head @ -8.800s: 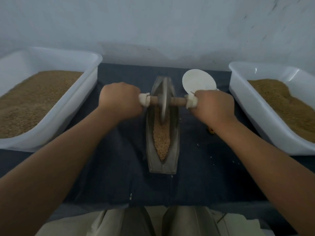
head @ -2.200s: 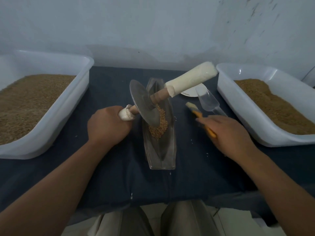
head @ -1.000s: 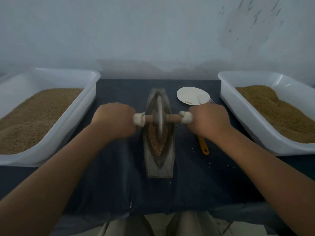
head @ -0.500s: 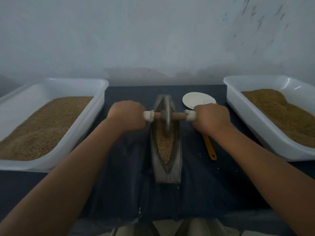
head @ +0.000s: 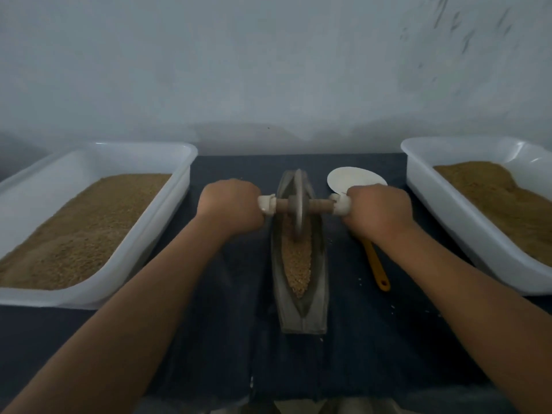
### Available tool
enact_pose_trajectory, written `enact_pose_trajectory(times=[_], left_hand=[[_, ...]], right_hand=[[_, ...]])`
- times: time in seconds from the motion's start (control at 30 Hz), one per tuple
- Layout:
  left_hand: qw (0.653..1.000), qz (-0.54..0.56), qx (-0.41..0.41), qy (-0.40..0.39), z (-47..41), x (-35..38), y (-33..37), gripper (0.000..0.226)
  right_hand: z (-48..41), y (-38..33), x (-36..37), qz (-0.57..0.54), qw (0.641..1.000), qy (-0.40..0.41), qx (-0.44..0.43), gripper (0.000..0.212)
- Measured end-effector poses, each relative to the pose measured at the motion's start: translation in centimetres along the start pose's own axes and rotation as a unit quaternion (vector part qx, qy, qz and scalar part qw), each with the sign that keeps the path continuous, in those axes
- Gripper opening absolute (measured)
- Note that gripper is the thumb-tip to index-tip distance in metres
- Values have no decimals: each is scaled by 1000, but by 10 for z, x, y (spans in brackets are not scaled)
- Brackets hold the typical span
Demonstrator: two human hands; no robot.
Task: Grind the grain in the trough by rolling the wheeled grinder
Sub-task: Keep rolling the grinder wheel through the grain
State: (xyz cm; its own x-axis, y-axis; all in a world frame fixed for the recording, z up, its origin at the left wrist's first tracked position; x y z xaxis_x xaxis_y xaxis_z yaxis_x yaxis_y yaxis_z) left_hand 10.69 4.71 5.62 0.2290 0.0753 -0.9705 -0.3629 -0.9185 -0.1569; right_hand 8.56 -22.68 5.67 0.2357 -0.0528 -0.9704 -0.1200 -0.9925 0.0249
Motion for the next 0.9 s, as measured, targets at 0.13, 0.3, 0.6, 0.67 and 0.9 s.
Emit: enact_pose_trajectory(times=[0.13,0.3,0.6,0.67,0.9], left_hand=[[998,-11,45,-29,16,-8,4,23],[995,24,79,-63,67,-1,0,26],[1000,-14,5,3,-3,-3,1,31],[999,-27,21,-9,2,-6,3,26],[998,-3,56,-15,71,2,4,27]], right_hand=[[27,14,7,0,1000,21,-20,27],[76,35,1,-30,989,102,-107,27],[-2,2,12,-13,999,34,4,27],[8,6,10,-7,1000,23,-1,32],[80,32,-9,-30,991,72,-105,30]])
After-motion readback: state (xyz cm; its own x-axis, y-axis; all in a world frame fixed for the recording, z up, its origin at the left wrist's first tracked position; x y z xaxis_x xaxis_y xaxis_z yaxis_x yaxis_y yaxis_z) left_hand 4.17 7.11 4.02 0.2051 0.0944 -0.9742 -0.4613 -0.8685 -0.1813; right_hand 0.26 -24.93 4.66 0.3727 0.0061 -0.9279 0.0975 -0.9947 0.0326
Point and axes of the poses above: each hand's wrist, its own z-axis away from the middle knuckle, its own x-axis out of the palm, y = z × x, the point moved 1 cm from there along -z, towards the middle knuckle, and after that the axes turned 10 degrees about x, right-handed, at the moved point
